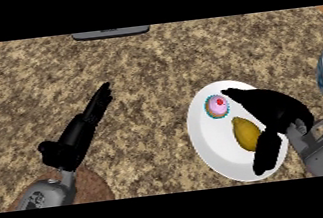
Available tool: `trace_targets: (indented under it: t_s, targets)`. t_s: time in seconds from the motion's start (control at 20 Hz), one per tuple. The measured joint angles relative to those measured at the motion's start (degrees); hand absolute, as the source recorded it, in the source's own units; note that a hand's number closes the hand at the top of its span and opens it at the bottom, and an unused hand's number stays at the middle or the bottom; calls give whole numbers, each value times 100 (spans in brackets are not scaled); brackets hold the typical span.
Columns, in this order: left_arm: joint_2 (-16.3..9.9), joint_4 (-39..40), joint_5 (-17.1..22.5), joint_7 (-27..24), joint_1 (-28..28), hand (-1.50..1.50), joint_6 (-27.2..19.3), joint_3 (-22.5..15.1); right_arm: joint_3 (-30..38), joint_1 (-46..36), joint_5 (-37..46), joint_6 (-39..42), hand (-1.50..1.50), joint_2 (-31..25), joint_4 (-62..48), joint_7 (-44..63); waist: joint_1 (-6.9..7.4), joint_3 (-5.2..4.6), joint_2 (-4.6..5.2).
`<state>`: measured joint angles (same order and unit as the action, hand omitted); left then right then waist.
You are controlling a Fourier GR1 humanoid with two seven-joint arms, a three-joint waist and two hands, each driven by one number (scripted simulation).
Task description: Pick the lemon from the plate and place it in the bowl
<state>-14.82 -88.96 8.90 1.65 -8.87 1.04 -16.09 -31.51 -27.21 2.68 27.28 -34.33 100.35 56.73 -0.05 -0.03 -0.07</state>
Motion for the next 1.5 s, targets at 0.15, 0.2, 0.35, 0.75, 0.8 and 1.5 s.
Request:
trace_targets:
  t_s: [0.15, 0.2, 0.35, 0.75, 0.8, 1.5]
  targets:
    - [77, 47, -77, -7, 7, 0, 44, 40, -41, 184, 542, -63, -150, 178, 21, -115, 1, 2, 2]
    - [89, -68, -119, 21, 60, 0, 15, 25, -64, 243, 740, -84, -150, 182, -7, -168, 8, 1, 0]
    - [190, -21, -179, 45, 33, 0, 26, 50, -15, 362, 1118, -95, -150, 192, 61, -215, 1, 1, 1]
    - [276, 25, -315, 30, 53, 0, 251, 252, 379, 862, 1867, 51, -150, 275, -113, -579, 3, 3, 4]
    - [337, -13, -374, 97, 29, 0, 223, 234, 418, 878, 1925, 90, -150, 350, -162, -611, 4, 2, 4]
    - [592, -302, -647, 281, 211, 0, 503, 443, 872, 1065, 3040, 138, 150, 1168, -1174, -1675, 22, 2, 7]
